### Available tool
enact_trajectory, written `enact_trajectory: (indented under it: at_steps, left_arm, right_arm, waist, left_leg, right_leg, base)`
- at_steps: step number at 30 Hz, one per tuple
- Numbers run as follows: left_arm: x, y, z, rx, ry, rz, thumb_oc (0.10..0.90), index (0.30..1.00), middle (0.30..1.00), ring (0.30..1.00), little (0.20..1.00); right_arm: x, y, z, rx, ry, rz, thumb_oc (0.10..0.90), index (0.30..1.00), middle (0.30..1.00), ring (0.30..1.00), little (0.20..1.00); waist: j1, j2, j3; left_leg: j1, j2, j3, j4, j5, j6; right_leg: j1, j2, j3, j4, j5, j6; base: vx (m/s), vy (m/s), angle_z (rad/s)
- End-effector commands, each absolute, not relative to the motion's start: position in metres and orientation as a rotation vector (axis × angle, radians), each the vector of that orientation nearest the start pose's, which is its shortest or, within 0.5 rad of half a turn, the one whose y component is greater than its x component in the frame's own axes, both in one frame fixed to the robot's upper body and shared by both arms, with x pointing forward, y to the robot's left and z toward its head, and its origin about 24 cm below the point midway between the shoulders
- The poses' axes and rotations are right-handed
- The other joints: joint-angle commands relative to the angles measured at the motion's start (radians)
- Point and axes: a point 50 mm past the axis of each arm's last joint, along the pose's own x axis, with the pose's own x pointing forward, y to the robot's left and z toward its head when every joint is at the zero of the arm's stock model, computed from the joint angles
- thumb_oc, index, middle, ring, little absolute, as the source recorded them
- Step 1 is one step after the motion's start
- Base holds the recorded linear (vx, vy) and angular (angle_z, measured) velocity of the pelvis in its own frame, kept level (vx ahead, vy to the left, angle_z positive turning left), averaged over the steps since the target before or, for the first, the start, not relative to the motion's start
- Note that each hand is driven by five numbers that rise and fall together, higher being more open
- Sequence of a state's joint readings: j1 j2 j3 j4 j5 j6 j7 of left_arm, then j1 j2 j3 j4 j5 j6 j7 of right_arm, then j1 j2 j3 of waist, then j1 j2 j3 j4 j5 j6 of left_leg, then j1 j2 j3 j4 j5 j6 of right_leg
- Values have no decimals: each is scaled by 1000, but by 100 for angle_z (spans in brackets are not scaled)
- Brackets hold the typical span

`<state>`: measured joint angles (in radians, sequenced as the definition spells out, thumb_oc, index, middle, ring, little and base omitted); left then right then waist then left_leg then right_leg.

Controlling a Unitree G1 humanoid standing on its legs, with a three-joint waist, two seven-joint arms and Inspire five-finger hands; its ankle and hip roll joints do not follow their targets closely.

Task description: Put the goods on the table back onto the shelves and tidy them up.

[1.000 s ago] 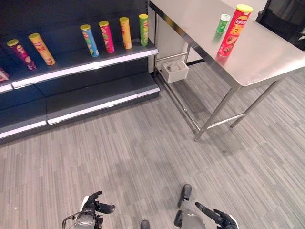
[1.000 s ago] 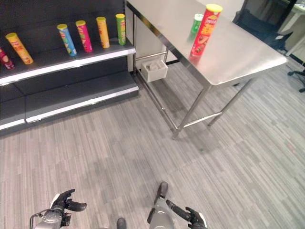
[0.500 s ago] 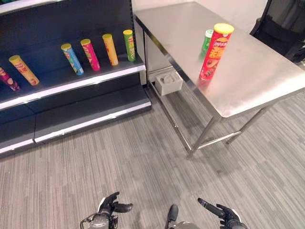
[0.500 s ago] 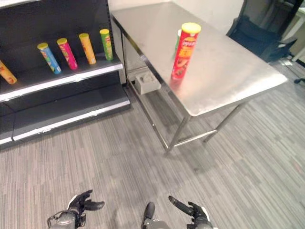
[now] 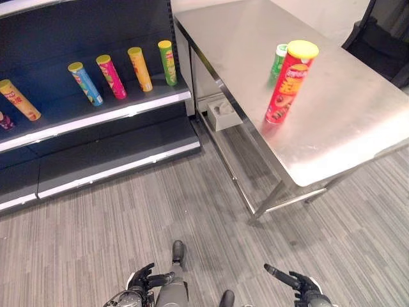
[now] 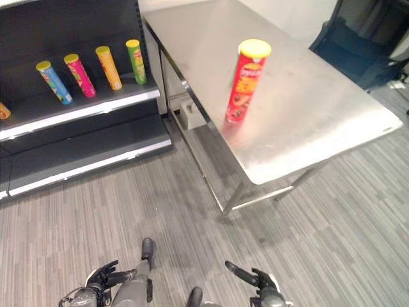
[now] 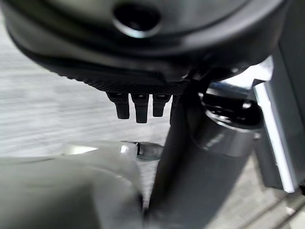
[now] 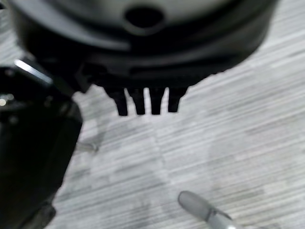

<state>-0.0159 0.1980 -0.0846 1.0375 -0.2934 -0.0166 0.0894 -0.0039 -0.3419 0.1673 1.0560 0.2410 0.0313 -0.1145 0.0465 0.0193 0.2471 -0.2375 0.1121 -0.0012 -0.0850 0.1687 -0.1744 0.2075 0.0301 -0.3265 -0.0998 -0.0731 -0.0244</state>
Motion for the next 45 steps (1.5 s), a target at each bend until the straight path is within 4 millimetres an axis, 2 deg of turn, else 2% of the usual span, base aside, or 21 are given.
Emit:
enact_trajectory:
  at_steps: [1, 8, 11, 13, 14, 18, 19, 21, 24, 25, 26, 27, 28, 29, 31, 32, 33, 35, 36, 38, 45]
  left_arm:
    - [112, 236, -150, 121, 1073, 258, 800, 900, 900, 900, 900]
    - [108, 251, -149, 170, 1097, 290, 800, 900, 900, 900, 900]
    - [118, 257, -144, 186, 1059, 297, 800, 900, 900, 900, 900]
    - [125, 260, -140, 194, 1034, 301, 800, 900, 900, 900, 900]
    - [136, 264, -134, 203, 993, 309, 800, 900, 900, 900, 900]
    - [142, 273, -128, 227, 964, 337, 800, 900, 900, 900, 900]
    - [136, 281, -130, 277, 1011, 326, 800, 900, 900, 900, 900]
    - [140, 278, -127, 228, 963, 338, 800, 900, 900, 900, 900]
    - [134, 274, -130, 219, 973, 334, 800, 900, 900, 900, 900]
    - [126, 270, -134, 209, 993, 326, 800, 900, 900, 900, 900]
    - [126, 270, -134, 209, 993, 324, 800, 900, 900, 900, 900]
    - [121, 267, -137, 201, 1011, 320, 800, 900, 900, 900, 900]
    - [121, 266, -137, 201, 1011, 318, 800, 900, 900, 900, 900]
    - [119, 265, -138, 197, 1018, 315, 800, 900, 900, 900, 900]
    - [111, 265, -141, 205, 1045, 299, 800, 900, 900, 900, 900]
    - [112, 265, -141, 205, 1044, 298, 800, 900, 900, 900, 900]
    - [107, 265, -142, 208, 1056, 289, 800, 900, 900, 900, 900]
    - [106, 265, -142, 206, 1058, 286, 800, 900, 900, 900, 900]
    - [103, 267, -142, 213, 1058, 272, 800, 900, 900, 900, 900]
    - [102, 267, -142, 218, 1051, 244, 800, 900, 900, 900, 900]
    - [90, 261, -147, 204, 1090, 197, 800, 900, 900, 900, 900]
  right_arm:
    - [128, -278, -131, -274, 1012, -286, 800, 900, 900, 900, 900]
    - [119, -271, -138, -236, 1067, -299, 800, 900, 900, 900, 900]
    - [113, -275, -140, -209, 1087, -338, 800, 900, 900, 900, 900]
    - [112, -280, -139, -200, 1083, -374, 800, 900, 900, 900, 900]
    - [115, -286, -135, -188, 1060, -423, 800, 900, 900, 900, 900]
    - [117, -311, -123, -211, 1015, -522, 800, 900, 900, 900, 900]
    - [99, -342, -114, -286, 1065, -599, 800, 900, 900, 900, 900]
    - [85, -399, -74, -306, 938, -859, 800, 900, 900, 900, 900]
    - [83, -424, -46, -340, 818, -976, 800, 900, 900, 900, 900]
    - [88, -444, -13, -385, 672, -1055, 800, 900, 900, 900, 900]
    - [87, -444, -13, -385, 673, -1057, 800, 900, 900, 900, 900]
    - [106, -456, 27, -449, 484, -1074, 800, 900, 900, 900, 900]
    - [105, -456, 27, -449, 485, -1076, 800, 900, 900, 900, 900]
    - [118, -462, 57, -503, 361, -1068, 800, 900, 900, 900, 900]
    - [149, -458, 120, -562, 75, -988, 800, 900, 900, 900, 900]
    - [149, -458, 120, -562, 75, -989, 800, 900, 900, 900, 900]
    - [168, -442, 165, -596, -133, -880, 800, 900, 900, 900, 900]
    - [173, -438, 181, -605, -198, -848, 800, 900, 900, 900, 900]
    - [184, -422, 214, -587, -362, -739, 800, 900, 900, 900, 900]
    - [202, -397, 243, -528, -511, -566, 800, 900, 900, 900, 900]
    - [243, -354, 253, -328, -591, -249, 800, 900, 900, 900, 900]
  waist:
    - [36, -10, -29]
    - [33, -49, -67]
    - [22, -50, -55]
    - [6, -49, -31]
    - [-10, -39, 3]
    - [-10, -40, -2]
    - [-25, -69, -15]
    - [-43, -91, -63]
    - [-59, -88, -77]
    - [-69, -86, -92]
    - [-67, -86, -94]
    - [-73, -84, -100]
    - [-73, -84, -102]
    - [-74, -84, -104]
    - [-75, -83, -114]
    - [-74, -83, -115]
    - [-71, -84, -122]
    - [-69, -84, -125]
    - [-63, -83, -129]
    - [-44, -86, -139]
    - [1, -92, -154]
  left_leg:
    - [70, -6, 13, 24, 26, 46]
    - [144, -54, 71, 38, -60, 113]
    - [169, -74, 88, 36, -93, 145]
    - [184, -82, 98, 37, -103, 166]
    - [186, -75, 110, 38, -108, 180]
    - [219, -54, 150, 24, -137, 155]
    - [229, -56, 176, 20, -152, 136]
    - [264, -58, 184, 6, -160, 127]
    - [281, -51, 184, -1, -167, 121]
    - [296, -44, 187, -2, -177, 116]
    - [292, -45, 187, -2, -173, 117]
    - [310, -37, 191, -2, -186, 110]
    - [305, -39, 191, -2, -182, 111]
    - [311, -36, 191, -2, -184, 108]
    - [328, -27, 199, -2, -195, 102]
    - [325, -28, 200, -2, -191, 102]
    - [333, -25, 206, -2, -193, 99]
    - [332, -23, 207, -2, -192, 98]
    - [340, -18, 206, -2, -197, 94]
    - [337, -16, 207, -2, -193, 91]
    - [341, -13, 200, -2, -190, 83]
  right_leg:
    - [-16, -83, 72, 13, -9, 125]
    - [-42, -164, 132, 105, -9, 167]
    - [-128, -188, 153, 261, 3, 197]
    - [-213, -207, 168, 406, 78, 212]
    - [-286, -222, 156, 514, 131, 212]
    - [-274, -307, 19, 359, 113, 206]
    - [-228, -288, -6, 121, 142, 231]
    - [-171, -260, 6, 43, 183, 244]
    - [-153, -248, 10, 19, 178, 243]
    - [-141, -242, 13, 13, 170, 244]
    - [-146, -243, 13, 13, 172, 243]
    - [-134, -238, 14, 13, 162, 244]
    - [-139, -239, 14, 13, 166, 243]
    - [-135, -236, 19, 13, 161, 242]
    - [-124, -230, 25, 13, 150, 240]
    - [-127, -231, 25, 13, 153, 239]
    - [-120, -227, 28, 13, 146, 236]
    - [-120, -226, 28, 13, 145, 236]
    - [-110, -223, 28, 13, 137, 235]
    - [-108, -224, 23, 13, 135, 234]
    - [-92, -225, 4, 13, 129, 231]
  base:
    - [139, 111, -70]
    - [188, 218, -38]
    - [28, 196, -12]
    - [-55, 194, -9]
    - [-52, 137, -14]
    - [59, -6, -44]
    - [300, -172, -42]
    - [332, -131, -26]
    - [113, -23, 21]
    - [122, -22, 1]
    - [141, -28, -25]
    - [49, -14, -25]
    - [80, -25, -23]
    - [30, -20, -23]
    - [65, -25, -13]
    - [63, -22, -12]
    - [25, -16, -12]
    - [37, -15, -4]
    - [29, -11, 4]
    - [21, -17, 16]
    - [8, -16, 9]
